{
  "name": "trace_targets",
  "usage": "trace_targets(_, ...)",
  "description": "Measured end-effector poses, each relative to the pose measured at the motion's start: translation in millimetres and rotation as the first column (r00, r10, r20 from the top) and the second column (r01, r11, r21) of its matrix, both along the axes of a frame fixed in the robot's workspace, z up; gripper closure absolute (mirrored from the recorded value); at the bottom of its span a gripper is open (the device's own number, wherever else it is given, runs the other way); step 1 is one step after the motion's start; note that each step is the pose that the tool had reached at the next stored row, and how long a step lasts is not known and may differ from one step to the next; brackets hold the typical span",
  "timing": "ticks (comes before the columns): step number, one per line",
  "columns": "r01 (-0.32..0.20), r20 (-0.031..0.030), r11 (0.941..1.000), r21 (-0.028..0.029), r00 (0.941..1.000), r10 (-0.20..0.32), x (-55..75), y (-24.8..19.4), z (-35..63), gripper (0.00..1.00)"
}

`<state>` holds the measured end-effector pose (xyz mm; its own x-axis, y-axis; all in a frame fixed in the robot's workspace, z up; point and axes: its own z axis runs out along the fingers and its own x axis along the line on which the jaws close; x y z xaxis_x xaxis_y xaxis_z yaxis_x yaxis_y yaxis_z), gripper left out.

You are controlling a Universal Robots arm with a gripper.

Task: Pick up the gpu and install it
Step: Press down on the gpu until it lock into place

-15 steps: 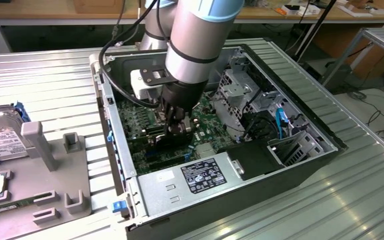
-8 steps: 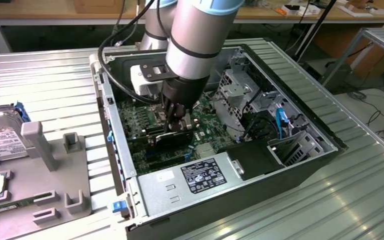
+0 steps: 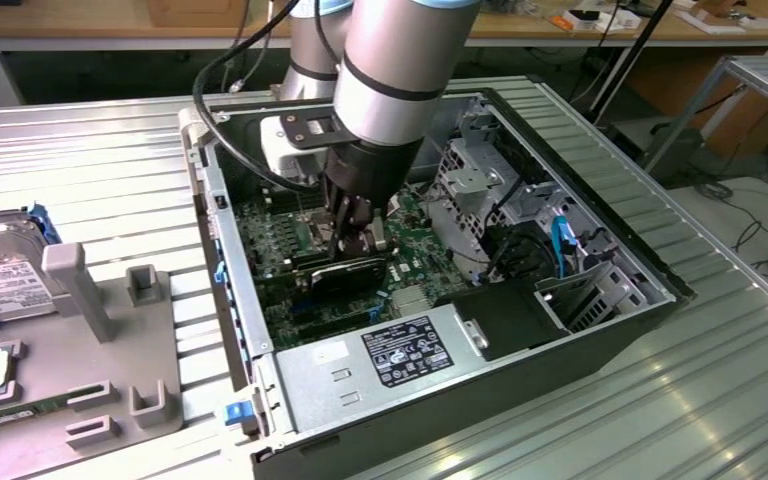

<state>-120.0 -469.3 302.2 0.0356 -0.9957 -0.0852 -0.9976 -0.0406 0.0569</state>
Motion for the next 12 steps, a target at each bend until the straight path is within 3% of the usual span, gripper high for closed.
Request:
trace_targets(4,0.0,-0.0044,1.0,-0.001,1.0,0.0,0.8,0.0,5.0,0.89)
trace_targets(7,0.0,-0.0082,1.0,-0.0057,1.0,0.0,1.5,0.0,11.3,0.89)
trace_targets(12,0.0,-0.0101,1.0,-0.0069,0.9999,0.0,2.0,0.0,16.5,0.89)
